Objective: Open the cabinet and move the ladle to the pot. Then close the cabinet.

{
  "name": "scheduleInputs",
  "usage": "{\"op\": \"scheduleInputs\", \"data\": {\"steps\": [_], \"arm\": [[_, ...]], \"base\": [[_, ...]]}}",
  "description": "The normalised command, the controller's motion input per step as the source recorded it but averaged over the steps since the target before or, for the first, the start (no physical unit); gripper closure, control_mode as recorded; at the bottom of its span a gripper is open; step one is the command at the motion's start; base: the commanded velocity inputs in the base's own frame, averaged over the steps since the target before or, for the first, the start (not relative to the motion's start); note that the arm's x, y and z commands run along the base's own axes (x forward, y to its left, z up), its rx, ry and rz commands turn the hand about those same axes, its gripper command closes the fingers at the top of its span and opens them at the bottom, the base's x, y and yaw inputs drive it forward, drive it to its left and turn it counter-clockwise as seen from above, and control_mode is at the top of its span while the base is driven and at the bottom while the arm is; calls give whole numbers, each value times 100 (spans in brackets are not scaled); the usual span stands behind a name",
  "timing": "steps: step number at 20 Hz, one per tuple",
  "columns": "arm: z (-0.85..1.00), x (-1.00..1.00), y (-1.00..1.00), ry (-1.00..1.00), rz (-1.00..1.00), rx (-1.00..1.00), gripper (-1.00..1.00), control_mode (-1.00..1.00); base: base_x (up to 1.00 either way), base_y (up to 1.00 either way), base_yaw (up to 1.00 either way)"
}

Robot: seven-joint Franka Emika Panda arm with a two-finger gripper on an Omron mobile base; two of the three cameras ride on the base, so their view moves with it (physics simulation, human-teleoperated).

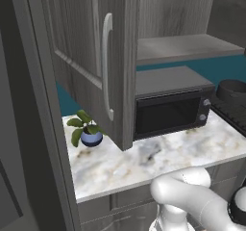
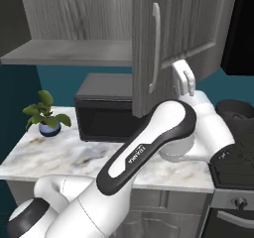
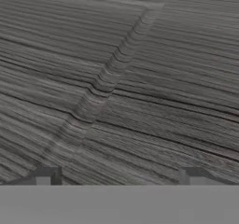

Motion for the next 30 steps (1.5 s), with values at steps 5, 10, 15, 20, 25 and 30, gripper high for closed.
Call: {"op": "scheduleInputs", "data": {"steps": [5, 10, 15, 20, 25, 30], "arm": [[4, 4, 22, 0, 15, 0, -100, -100], [0, 16, 39, 0, 6, 0, -100, -100], [0, 19, 42, 0, 2, 0, -100, -100], [0, 15, 45, 0, 0, 0, -100, -100], [0, 26, 62, 0, 0, 0, -100, -100], [0, 33, 67, 0, -3, 0, -100, -100]], "base": [[0, 0, 0], [0, 0, 0], [0, 0, 0], [0, 0, 0], [0, 0, 0], [0, 0, 0]]}}
